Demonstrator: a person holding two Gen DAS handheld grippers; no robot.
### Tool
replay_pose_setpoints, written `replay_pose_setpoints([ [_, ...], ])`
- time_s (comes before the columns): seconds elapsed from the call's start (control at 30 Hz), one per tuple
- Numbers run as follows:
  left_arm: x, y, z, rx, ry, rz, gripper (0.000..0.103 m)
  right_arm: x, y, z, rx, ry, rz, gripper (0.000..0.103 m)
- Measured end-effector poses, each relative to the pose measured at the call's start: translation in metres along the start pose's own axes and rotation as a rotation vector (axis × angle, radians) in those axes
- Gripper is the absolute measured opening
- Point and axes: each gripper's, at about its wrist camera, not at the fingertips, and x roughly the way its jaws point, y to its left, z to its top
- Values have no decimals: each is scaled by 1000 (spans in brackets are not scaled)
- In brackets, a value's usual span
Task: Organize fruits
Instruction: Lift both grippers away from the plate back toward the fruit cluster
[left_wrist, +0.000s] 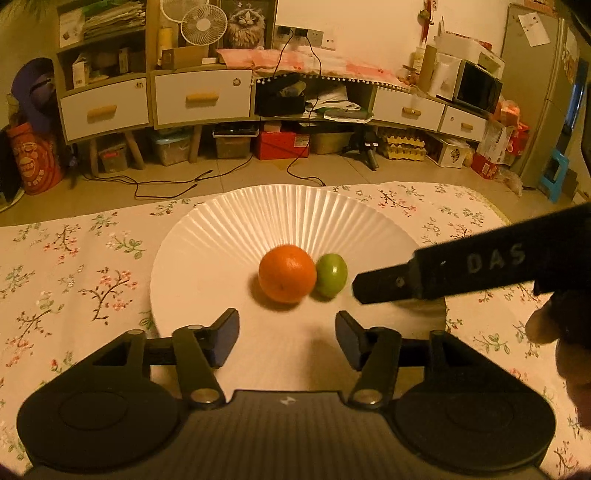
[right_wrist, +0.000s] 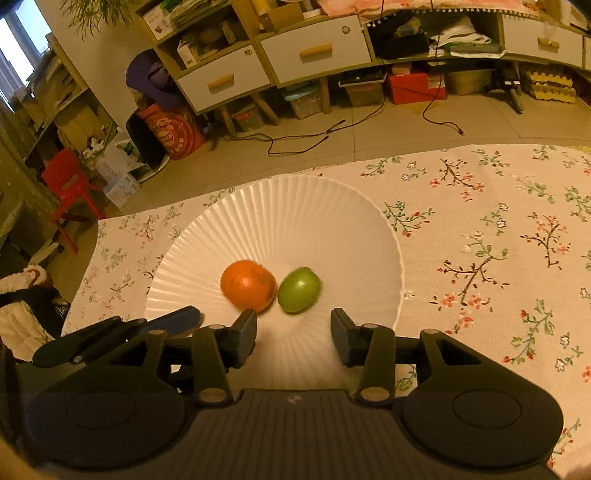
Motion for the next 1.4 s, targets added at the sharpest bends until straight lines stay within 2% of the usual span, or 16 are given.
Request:
replay_pose_setpoints([
  [0.1, -8, 0, -3, 0, -3, 0, 63, -8, 0, -2, -1, -11, 7, 47],
  [0.3, -26, 0, -11, 21, -4, -1, 72, -26, -1, -12, -3, -32, 14, 63],
  [0.33, -30, -1, -13, 27, -2, 1, 76, -28, -1, -14, -6, -33, 16, 65],
  [0.77, -64, 5, -41, 28, -4, -10, 90, -55, -1, -48, -85, -37, 18, 83],
  [1.0, -77, 12, -57, 15, 4, -19, 96, -64, -4, -66, -100, -30, 20, 86],
  [1.1, -80, 18, -66, -16, 15, -34, 99, -67, -6, -76, -104, -38, 36, 93],
  [1.4, -93, 25, -84, -13, 29, -26, 99, -69, 4, -115, -243, 8, 56, 94],
])
